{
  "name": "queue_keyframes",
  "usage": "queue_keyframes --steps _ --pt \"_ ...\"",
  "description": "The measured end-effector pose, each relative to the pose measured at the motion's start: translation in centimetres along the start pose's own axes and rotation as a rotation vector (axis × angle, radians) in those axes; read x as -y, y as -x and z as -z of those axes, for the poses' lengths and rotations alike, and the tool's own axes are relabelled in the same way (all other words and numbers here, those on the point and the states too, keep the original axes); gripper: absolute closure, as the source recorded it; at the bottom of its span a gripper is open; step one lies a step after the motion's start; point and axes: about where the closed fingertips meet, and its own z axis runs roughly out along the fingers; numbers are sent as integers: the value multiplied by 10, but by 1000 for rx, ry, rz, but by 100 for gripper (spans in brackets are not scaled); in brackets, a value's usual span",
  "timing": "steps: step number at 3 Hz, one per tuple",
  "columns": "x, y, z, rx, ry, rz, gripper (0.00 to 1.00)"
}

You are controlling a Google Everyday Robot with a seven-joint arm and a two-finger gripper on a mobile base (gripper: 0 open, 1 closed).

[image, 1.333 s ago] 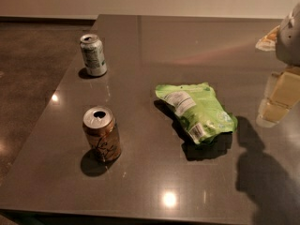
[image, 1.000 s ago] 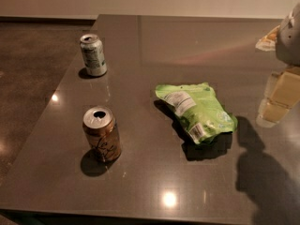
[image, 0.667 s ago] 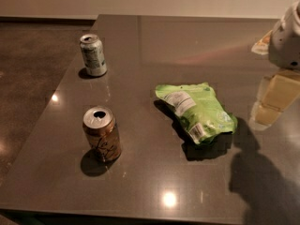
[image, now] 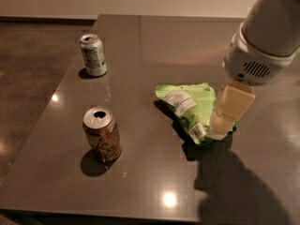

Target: Move green rice chip bag near 7up can

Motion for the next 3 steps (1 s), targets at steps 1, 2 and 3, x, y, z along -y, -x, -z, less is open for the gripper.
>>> queue_keyframes --steps 1,2,3 --pt "-3 11 -16 -3 -9 -68 0" --pt "3 15 -37 -23 -37 -169 0" --pt "12 13 -52 -50 -49 -247 0"
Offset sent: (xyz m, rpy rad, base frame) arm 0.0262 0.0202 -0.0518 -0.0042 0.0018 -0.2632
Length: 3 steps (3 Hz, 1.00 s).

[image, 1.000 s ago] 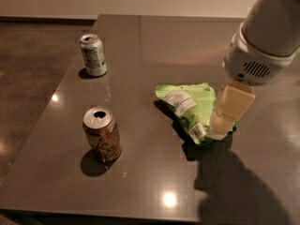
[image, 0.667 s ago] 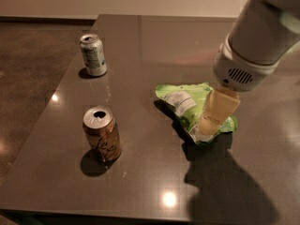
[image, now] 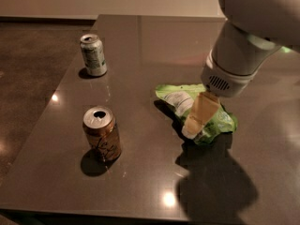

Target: Move green rice chip bag near 7up can

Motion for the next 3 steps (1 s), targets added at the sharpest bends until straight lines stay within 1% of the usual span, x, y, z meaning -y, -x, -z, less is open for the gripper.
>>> queue_keyframes --steps 1,2,3 --pt "0 -5 -18 -45 46 -59 0" --pt "1 -10 -32 -70 89 -99 3" --pt "2 -11 -37 -73 107 -115 26"
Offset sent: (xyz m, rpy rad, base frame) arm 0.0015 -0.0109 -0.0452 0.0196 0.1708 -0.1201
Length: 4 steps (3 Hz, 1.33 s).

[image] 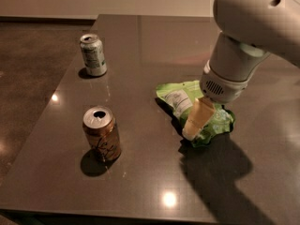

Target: Move green rice chip bag near 7up can

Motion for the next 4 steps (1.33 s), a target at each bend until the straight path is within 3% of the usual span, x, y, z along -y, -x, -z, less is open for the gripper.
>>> queue_keyframes --steps 2,3,4 --pt "6 27 13 22 -25 55 73" --pt "14 65 27 54 -47 138 100" --pt "18 93 34 77 -51 203 100"
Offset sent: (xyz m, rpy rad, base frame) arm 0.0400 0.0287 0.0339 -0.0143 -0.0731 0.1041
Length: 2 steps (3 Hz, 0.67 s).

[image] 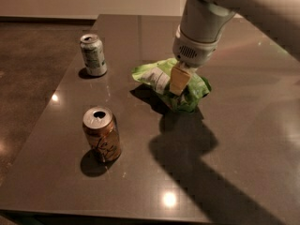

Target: Move green rice chip bag near 7up can

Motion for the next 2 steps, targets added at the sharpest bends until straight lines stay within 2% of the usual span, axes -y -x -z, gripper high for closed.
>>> queue_keyframes --steps 2 --pt "4 64 -3 80 49 148 100"
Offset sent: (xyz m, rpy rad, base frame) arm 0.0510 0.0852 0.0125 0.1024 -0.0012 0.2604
